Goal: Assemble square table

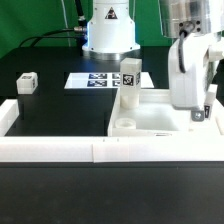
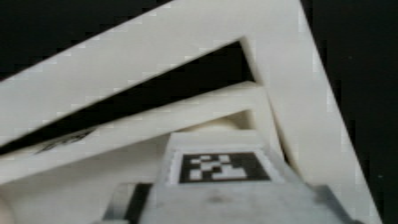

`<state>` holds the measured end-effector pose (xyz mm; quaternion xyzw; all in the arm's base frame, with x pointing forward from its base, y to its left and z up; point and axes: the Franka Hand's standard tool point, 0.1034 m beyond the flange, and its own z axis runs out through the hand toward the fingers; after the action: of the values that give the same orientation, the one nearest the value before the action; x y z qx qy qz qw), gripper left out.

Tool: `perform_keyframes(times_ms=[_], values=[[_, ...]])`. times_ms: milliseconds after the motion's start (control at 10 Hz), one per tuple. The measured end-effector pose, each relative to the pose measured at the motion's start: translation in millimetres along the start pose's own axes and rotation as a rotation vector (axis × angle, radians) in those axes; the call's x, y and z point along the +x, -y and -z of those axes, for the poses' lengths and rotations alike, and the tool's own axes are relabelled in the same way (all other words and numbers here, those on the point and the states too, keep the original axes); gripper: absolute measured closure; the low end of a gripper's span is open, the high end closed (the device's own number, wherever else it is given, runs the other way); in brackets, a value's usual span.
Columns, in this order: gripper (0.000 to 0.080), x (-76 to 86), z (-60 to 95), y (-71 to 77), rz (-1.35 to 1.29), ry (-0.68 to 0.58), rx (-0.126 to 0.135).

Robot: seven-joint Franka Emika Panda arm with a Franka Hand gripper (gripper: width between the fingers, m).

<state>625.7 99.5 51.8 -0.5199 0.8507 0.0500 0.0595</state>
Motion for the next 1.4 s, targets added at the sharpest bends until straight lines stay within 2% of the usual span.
perform_keyframes(times_ms=[200, 400, 500, 600, 700, 800, 1100, 1200, 1400], values=[[0.0531, 6.4, 1.4, 1.4, -0.05, -0.029, 0.007], [0.0531, 7.0, 1.1, 0.5, -0.04, -0.034, 0.0], [0.0357, 7.0, 1.0, 0.4, -0.04, -0.034, 0.0], [0.0357, 7.0, 1.0, 0.4, -0.04, -0.034, 0.0], [0.023, 7.0, 1.0, 0.4, -0.04, -0.034, 0.0], [0.0166, 7.0, 1.0, 0.4, -0.04, -0.034, 0.0], [0.0151, 4.4, 4.2, 1.7, -0.038, -0.031, 0.005], [0.0151, -10.8, 32.3, 2.8, -0.028, 0.003, 0.029], [0.0151, -16.3, 64.5, 3.0, -0.033, 0.042, 0.049]])
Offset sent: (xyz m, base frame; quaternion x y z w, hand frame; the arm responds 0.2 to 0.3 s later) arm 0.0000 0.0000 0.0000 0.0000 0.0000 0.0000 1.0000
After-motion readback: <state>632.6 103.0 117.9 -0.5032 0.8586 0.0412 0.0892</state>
